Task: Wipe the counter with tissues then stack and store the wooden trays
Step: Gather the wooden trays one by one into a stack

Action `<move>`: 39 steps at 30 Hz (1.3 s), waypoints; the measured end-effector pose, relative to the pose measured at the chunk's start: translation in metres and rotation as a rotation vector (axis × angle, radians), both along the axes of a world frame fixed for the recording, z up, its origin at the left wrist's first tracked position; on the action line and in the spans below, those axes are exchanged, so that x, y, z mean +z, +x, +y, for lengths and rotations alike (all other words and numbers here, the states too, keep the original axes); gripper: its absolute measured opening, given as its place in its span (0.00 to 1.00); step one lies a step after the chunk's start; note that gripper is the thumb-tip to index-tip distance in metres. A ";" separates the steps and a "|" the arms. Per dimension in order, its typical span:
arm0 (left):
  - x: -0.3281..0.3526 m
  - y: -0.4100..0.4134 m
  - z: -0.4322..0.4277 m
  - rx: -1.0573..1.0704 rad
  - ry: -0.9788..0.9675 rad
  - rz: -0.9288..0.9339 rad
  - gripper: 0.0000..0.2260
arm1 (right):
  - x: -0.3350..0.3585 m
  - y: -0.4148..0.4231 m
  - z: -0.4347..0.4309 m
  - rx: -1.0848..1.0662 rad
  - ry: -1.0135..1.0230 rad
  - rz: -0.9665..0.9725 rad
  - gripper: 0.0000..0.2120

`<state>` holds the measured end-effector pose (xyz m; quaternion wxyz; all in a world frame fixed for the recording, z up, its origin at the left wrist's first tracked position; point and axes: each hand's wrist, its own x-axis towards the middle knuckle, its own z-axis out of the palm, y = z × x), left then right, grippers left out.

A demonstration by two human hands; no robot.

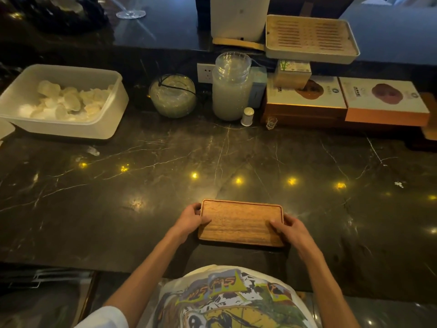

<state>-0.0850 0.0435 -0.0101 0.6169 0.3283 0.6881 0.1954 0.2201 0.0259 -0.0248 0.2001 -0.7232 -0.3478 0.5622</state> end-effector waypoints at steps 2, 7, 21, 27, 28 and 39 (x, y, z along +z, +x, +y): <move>0.000 0.003 0.010 0.032 -0.087 0.015 0.21 | 0.000 -0.006 0.008 -0.022 -0.001 -0.045 0.32; 0.008 -0.002 0.025 -0.009 -0.040 -0.003 0.21 | 0.010 0.000 0.015 0.009 0.070 0.006 0.31; 0.003 -0.022 -0.013 -0.415 0.575 0.338 0.23 | 0.012 -0.005 -0.012 0.182 0.440 -0.123 0.24; 0.023 0.013 -0.002 -0.766 0.747 0.743 0.24 | 0.022 -0.005 -0.005 0.256 0.361 -0.173 0.25; 0.023 0.020 -0.004 -0.773 0.737 0.780 0.25 | 0.025 -0.005 -0.004 0.303 0.340 -0.226 0.27; 0.016 0.028 -0.020 -0.748 0.810 0.948 0.21 | 0.038 -0.061 -0.018 0.711 0.700 -0.940 0.42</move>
